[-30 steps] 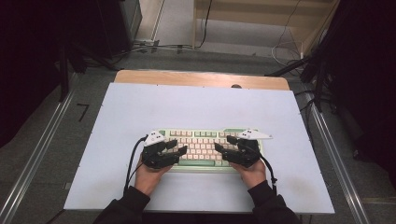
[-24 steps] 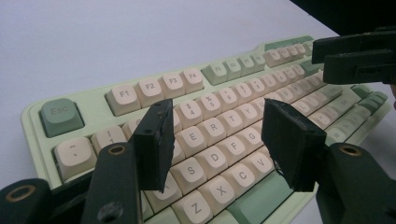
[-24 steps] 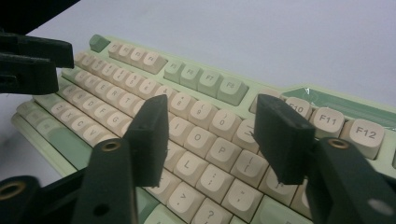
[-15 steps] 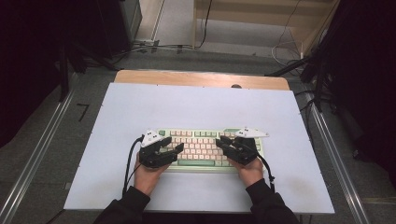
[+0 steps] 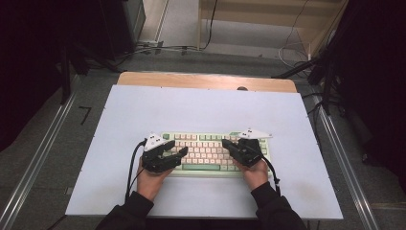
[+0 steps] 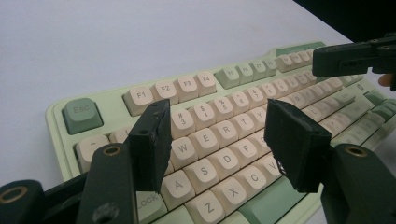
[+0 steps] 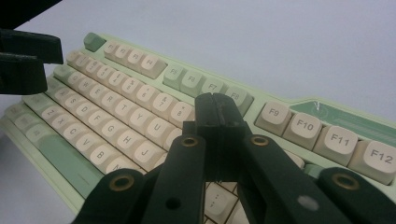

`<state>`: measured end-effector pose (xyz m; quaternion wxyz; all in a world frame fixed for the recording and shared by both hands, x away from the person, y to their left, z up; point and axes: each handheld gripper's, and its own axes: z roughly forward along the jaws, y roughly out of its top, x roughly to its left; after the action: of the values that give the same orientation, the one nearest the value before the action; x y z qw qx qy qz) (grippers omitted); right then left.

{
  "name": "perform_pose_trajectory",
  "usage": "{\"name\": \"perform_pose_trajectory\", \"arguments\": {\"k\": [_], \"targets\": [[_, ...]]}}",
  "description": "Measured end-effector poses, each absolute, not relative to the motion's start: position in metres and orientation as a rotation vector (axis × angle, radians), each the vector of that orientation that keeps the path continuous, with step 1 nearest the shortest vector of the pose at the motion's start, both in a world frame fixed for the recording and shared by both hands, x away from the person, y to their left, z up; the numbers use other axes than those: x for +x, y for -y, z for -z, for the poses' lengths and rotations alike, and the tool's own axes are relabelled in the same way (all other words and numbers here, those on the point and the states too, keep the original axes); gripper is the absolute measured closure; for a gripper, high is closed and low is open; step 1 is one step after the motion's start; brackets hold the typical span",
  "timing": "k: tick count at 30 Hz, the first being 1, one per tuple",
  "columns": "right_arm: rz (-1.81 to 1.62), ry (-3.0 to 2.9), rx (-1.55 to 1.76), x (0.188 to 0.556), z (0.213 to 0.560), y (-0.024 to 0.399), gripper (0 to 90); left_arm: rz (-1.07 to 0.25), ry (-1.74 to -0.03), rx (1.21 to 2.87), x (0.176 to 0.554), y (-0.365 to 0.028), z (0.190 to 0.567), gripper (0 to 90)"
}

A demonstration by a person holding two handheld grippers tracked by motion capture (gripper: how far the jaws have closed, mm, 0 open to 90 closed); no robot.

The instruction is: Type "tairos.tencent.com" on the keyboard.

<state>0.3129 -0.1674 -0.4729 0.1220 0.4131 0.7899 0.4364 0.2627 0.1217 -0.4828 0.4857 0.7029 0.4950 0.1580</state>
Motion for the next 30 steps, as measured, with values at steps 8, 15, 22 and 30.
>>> {"name": "perform_pose_trajectory", "arguments": {"k": [8, 15, 22, 30], "targets": [[-1.26, -2.316, 1.194, 0.314, 0.475, 0.165, 87.6, -0.383, -1.207, 1.714, 0.263, -0.122, 0.483, 42.0], [-1.226, -2.35, 1.184, 0.313, 0.478, 0.16, 87.6, -0.376, -1.207, 1.717, 0.263, -0.121, 0.483, 42.0], [-1.178, -2.384, 1.178, 0.314, 0.482, 0.156, 87.6, -0.372, -1.206, 1.72, 0.263, -0.121, 0.483, 42.0], [-1.159, -2.4, 1.188, 0.315, 0.484, 0.155, 87.6, -0.372, -1.207, 1.723, 0.263, -0.121, 0.484, 42.0]]}}
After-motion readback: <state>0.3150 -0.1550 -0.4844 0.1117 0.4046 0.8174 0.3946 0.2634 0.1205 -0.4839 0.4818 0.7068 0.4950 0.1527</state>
